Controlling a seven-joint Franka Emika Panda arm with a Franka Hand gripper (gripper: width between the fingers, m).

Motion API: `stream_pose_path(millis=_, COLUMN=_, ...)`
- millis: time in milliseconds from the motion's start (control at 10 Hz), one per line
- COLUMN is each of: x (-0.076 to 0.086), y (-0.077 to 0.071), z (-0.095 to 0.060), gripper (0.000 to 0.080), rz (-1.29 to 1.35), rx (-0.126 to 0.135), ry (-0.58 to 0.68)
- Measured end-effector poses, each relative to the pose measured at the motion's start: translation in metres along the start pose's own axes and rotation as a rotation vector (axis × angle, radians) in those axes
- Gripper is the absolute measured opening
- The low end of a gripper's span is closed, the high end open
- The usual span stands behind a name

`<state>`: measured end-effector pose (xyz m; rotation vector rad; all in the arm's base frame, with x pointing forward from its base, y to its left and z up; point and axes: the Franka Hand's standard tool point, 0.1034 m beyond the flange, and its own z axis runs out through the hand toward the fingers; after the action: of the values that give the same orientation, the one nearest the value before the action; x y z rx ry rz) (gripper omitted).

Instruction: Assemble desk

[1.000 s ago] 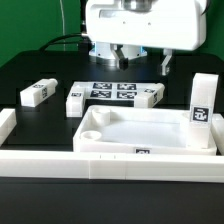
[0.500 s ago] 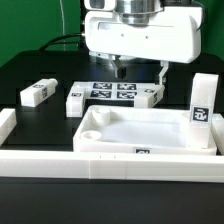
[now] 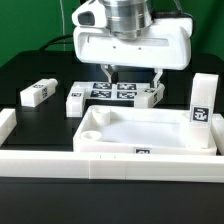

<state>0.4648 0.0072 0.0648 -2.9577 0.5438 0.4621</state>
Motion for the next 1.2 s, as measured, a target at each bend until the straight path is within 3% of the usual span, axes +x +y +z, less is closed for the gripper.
stream_pose_path(millis=100, x=-0.002, y=-0.001, z=-0.003, gripper=0.0649, rz=0.021, rx=0.008, ry=-0.083)
stream_pose_path(millis=500, x=-0.005, y=0.006, z=0.008, gripper=0.0649, rz=0.037, rx=-0.011, ry=-0.301)
stream_pose_path(millis=600, x=-0.015, y=0.008, z=0.014, gripper=0.0649, rz=0.043, rx=-0.017, ry=-0.392)
stream_pose_path(millis=800, x=-0.017, y=0.007, z=0.021, gripper=0.0649, rz=0.057, rx=-0.018, ry=-0.463)
stream_pose_path(millis=1000, x=-0.015, y=0.007, z=0.022, gripper=0.0649, rz=0.056, rx=-0.017, ry=-0.451)
stream_pose_path(millis=1100, x=-0.015, y=0.005, z=0.025, gripper=0.0649, rz=0.085, rx=-0.003, ry=-0.450)
stream_pose_path(millis=1200, x=-0.018, y=0.002, z=0.032, gripper=0.0649, rz=0.134, rx=0.032, ry=-0.452)
